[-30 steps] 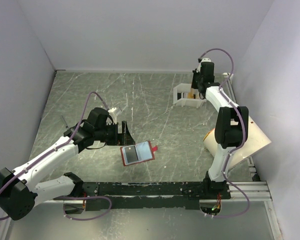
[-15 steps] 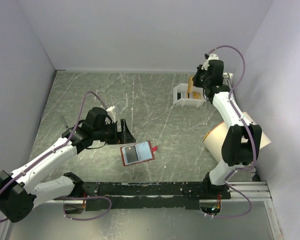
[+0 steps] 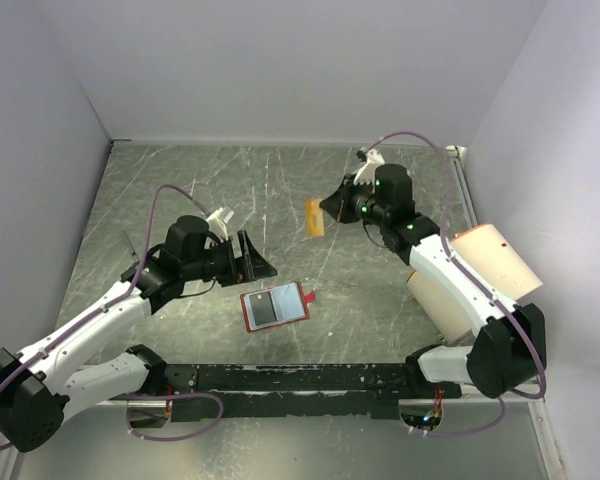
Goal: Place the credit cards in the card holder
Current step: Pick up the credit card from the storage box.
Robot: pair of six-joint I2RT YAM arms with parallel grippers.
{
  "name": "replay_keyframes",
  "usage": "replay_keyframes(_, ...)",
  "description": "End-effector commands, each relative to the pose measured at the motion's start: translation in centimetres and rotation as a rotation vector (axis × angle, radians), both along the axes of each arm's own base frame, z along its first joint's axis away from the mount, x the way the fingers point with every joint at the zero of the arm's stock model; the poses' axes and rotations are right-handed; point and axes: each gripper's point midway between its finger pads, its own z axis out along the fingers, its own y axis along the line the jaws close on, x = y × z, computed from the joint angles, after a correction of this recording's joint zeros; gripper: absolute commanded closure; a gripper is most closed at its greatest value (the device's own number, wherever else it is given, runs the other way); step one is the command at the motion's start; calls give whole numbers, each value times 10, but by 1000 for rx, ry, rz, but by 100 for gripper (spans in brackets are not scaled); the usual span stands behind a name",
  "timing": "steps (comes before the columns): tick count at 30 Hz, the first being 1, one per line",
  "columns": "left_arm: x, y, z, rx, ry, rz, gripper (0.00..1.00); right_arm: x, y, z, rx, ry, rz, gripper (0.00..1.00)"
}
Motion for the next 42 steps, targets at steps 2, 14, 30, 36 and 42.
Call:
replay_keyframes(2,18,1,42,-76,-100,76,10,-57,48,18,189,29,182,100)
replay_keyframes(14,10,-10,84,-287,-146,45,11,-137,75,46,494,94,445,100)
replay_keyframes(30,-9,-19,91,-447,-116,-34,59,-157,78,38,554,153,486,100)
replay_keyframes(36,-13,-20,84,-474,-100,-46,91,-160,84,26,552,190,486,100)
replay_keyframes(42,-8,-10,62,-367,-87,16,93,-144,75,-2,437,203,368,84)
